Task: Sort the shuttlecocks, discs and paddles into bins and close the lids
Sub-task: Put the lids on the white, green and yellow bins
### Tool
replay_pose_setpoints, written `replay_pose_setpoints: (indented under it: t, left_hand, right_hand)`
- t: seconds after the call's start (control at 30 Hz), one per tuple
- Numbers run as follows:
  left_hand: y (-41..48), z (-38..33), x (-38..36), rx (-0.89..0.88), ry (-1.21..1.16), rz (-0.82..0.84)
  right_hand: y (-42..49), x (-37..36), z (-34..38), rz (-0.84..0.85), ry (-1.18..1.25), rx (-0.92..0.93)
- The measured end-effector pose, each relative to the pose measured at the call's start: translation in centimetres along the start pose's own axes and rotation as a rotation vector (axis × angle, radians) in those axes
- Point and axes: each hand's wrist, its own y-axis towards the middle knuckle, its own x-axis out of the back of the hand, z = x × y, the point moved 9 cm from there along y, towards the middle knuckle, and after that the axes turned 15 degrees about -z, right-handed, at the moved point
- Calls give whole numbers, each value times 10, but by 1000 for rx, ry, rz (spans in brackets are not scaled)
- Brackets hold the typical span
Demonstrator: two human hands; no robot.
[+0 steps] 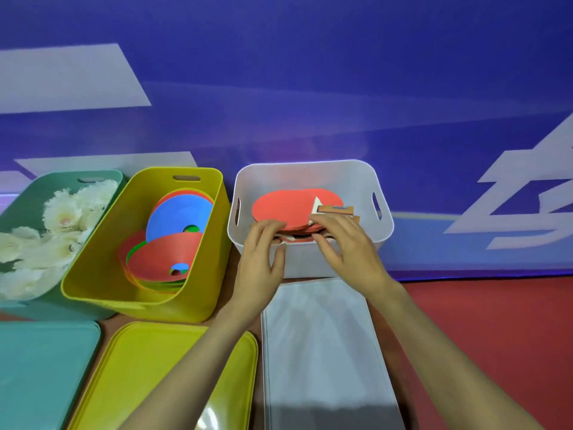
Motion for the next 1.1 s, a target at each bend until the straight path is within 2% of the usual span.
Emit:
replay_pose_setpoints:
  t: [0.1,0.17,0.23,0.33,0.43,0.5,0.53,0.6,0.87,1.0,1.1]
  left_hand:
    - [-49,6,13,73,14,-21]
    - [-86,25,11,146,62,52]
    - [-125,61,4,249,192,191]
    - [-165,108,-6,410,478,439]
    - [-178,113,-19,310,672,569]
    - [-186,118,-26,298,709,573]
    - [-192,127,-26,368,743,607]
    - [-195,138,-25,442,811,602]
    - [-183,128,-23,452,830,387]
    - [-178,116,-11,530,590,276]
    - [-183,113,-2,782,237,169]
  right_hand:
    - [-41,8,11,-24,-11,32]
    - [-73,5,12,11,-9,15]
    - [-105,-7,6,110,-18,-38]
    - [-162,-41,-22,452,-145,-232]
    - [-223,-60,-49,817,-324,-453]
    - [-251,-64,-53,927,-367,-482]
    - [-261,-64,-55,963,-382,-480]
    - [-273,-63,-58,981,-407,-464]
    - [-278,-63,-63,900,-377,-504]
    - [-273,-58,-61,811,-316,-544]
    - [-268,-56,-57,768,-269,-600]
